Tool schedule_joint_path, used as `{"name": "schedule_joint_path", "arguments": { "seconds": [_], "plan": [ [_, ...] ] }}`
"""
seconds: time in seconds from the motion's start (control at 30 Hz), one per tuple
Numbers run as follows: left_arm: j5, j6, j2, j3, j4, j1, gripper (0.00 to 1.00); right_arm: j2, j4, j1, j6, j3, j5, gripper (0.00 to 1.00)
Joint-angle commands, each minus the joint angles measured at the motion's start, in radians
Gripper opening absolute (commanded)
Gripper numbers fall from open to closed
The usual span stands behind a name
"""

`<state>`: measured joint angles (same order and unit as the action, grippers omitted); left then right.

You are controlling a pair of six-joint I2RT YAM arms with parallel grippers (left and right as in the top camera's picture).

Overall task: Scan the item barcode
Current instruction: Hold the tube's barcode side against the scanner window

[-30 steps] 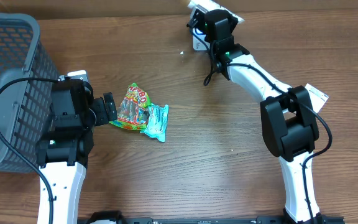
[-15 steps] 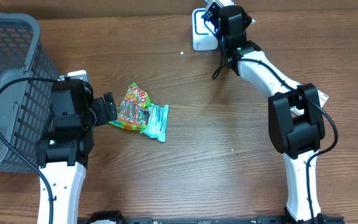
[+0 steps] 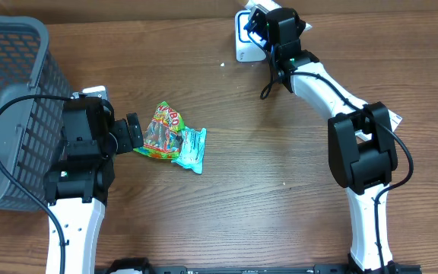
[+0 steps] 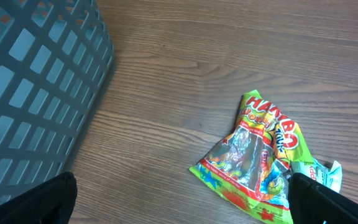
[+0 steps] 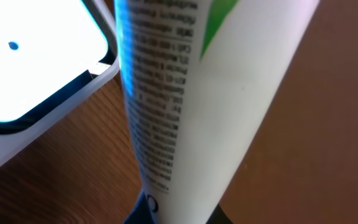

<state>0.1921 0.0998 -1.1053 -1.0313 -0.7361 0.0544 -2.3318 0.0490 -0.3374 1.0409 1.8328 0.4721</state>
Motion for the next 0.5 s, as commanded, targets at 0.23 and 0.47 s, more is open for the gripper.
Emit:
{"name": "schedule_joint_path", "arguments": {
  "seconds": [0.23,0.47],
  "plan": [
    [0.009,-0.014,0.006,-0.003,0.003,0.004,1.0,-0.035,0.009,-0.008,0.068,0.037,0.031,0.04],
    [0.009,-0.014,0.006,-0.003,0.003,0.004,1.0,-0.038,-0.012,-0.015,0.15,0.037,0.032,0.04]
  ]
}}
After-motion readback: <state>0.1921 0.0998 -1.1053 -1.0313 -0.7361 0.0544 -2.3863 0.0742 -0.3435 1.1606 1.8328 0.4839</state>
